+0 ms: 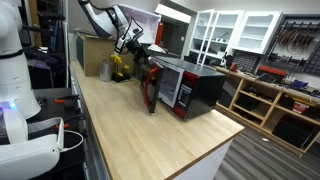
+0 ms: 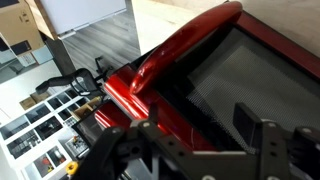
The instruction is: Close the microwave door.
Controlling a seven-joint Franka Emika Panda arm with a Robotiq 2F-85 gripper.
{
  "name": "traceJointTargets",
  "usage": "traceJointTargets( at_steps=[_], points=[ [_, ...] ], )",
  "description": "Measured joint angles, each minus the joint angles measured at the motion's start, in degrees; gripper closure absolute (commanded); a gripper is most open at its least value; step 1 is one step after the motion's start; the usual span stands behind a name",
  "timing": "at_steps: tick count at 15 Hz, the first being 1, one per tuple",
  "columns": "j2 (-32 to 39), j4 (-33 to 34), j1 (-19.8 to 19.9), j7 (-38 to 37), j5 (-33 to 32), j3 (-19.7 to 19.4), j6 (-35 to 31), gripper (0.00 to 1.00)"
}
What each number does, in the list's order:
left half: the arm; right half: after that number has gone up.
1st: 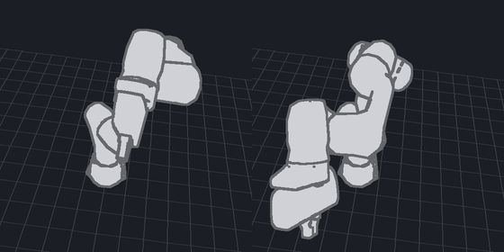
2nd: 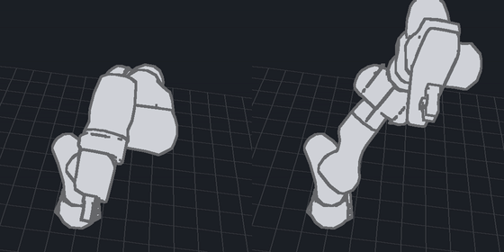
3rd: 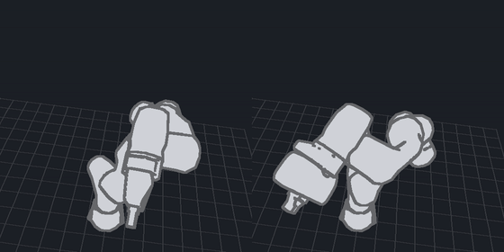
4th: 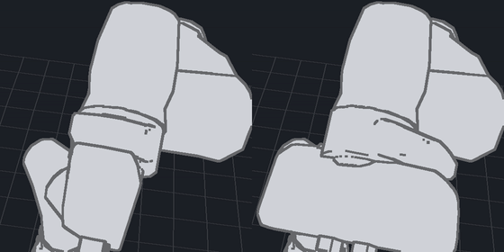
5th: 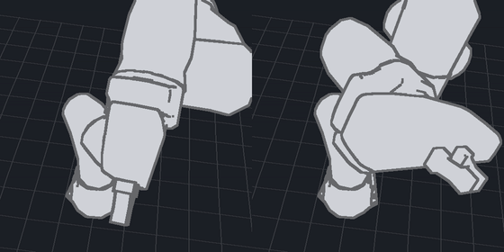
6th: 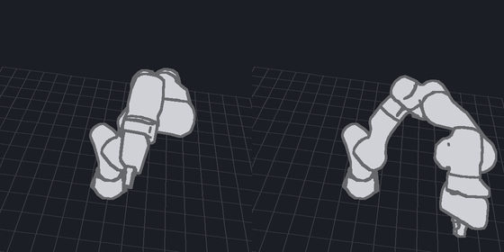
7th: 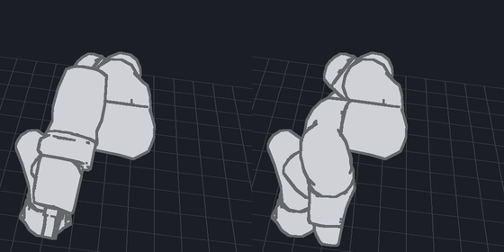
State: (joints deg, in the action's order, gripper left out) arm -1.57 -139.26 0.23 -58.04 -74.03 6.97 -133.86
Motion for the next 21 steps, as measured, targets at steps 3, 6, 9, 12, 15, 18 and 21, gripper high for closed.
traceJointTargets(
  at_steps=[3,6,9,12,15,18,21],
  points=[
    [0.12,-0.87,-0.66,-0.06,-3.66,-0.59,0.02,0.77],
    [0.63,-1.70,-0.76,-1.49,-8.48,-1.21,0.32,0.98],
    [1.47,-2.58,-0.73,-3.85,-14.71,-2.46,0.36,1.00],
    [2.22,-3.56,-0.69,-6.61,-21.41,-3.73,0.39,1.00],
    [2.71,-4.55,-0.56,-9.07,-27.86,-4.80,0.52,1.00],
    [3.35,-5.00,-0.29,-11.57,-34.74,-5.65,0.96,1.00],
    [4.45,-5.00,0.10,-14.27,-42.29,-6.17,1.61,1.00]
  ],
)
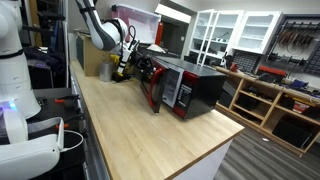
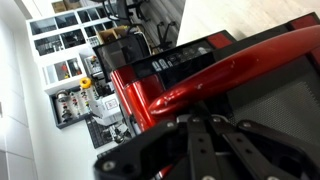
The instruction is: Close the microwave door.
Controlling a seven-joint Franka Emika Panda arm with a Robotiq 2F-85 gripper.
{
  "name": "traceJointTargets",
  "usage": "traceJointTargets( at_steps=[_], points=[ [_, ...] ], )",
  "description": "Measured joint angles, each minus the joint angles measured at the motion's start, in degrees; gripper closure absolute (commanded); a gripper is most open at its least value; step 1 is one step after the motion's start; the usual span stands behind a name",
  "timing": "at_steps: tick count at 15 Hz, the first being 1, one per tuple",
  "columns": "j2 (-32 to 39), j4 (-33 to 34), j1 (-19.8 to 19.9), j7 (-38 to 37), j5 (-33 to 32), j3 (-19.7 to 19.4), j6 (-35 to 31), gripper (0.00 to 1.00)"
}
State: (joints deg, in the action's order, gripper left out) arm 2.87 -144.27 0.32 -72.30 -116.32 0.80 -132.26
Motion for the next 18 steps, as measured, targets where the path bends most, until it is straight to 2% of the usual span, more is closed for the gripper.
traceJointTargets(
  at_steps=[7,12,18],
  points=[
    [2.93,1.67,1.27,-2.49,-13.36,-0.59,1.79,1.00],
    [7.85,6.68,3.32,-2.49,-22.46,-0.69,1.88,1.00],
    [13.54,13.36,4.52,-2.49,-27.71,-0.43,2.09,1.00]
  ],
)
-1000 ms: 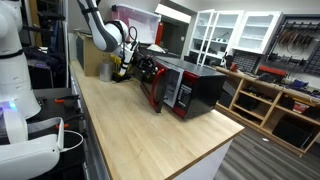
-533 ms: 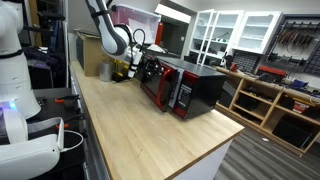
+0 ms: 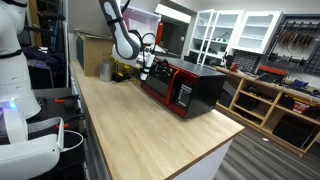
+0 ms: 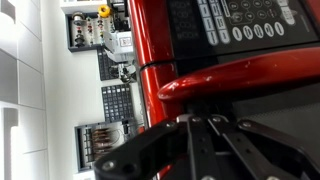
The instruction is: Close the microwave door.
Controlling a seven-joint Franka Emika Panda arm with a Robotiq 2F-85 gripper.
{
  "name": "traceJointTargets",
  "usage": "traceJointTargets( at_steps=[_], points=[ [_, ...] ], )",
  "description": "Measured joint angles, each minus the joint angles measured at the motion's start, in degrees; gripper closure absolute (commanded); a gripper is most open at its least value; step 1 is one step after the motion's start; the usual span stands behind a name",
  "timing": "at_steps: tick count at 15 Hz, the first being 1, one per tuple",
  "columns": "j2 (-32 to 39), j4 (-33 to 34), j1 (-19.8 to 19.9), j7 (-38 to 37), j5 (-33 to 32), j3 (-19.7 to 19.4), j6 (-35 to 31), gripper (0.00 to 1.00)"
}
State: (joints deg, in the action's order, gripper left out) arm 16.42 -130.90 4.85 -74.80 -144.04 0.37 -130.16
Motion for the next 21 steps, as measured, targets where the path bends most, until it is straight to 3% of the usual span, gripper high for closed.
traceJointTargets(
  at_steps=[5,9,14,21],
  points=[
    [-0.57,0.46,0.73,-0.02,0.77,0.37,-2.46,1.00],
    [-4.20,3.03,2.34,1.39,8.30,0.60,-18.62,1.00],
    [-8.60,3.07,3.48,14.55,31.52,-1.06,-34.22,1.00],
    [-12.07,-5.05,3.19,35.13,68.29,-2.38,-35.93,1.00]
  ],
)
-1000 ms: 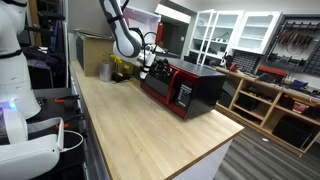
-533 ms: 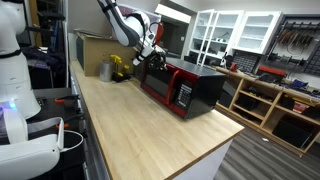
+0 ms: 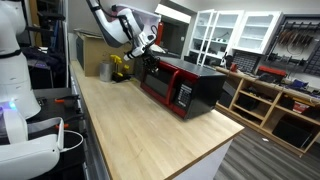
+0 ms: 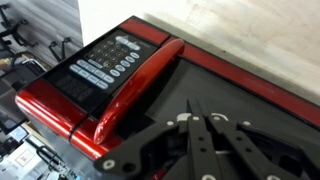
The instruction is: Close the microwave door.
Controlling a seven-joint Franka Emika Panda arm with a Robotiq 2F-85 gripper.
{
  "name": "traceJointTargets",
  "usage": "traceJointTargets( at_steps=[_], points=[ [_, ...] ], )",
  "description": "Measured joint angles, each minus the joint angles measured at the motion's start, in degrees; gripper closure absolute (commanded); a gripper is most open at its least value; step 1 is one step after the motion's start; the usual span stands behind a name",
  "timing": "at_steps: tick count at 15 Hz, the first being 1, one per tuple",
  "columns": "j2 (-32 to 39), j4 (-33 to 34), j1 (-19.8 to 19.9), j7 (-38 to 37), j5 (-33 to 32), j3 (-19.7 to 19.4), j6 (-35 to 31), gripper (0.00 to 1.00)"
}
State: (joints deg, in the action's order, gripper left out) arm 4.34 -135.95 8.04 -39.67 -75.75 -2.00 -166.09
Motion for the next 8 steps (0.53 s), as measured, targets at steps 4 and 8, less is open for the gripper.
traceJointTargets(
  at_steps=[4,8],
  points=[
    [-4.06,-3.99,-1.90,11.13,20.93,0.14,3.50,1.00],
    [-10.03,-3.97,-4.15,19.94,36.74,1.09,15.65,0.73]
  ],
)
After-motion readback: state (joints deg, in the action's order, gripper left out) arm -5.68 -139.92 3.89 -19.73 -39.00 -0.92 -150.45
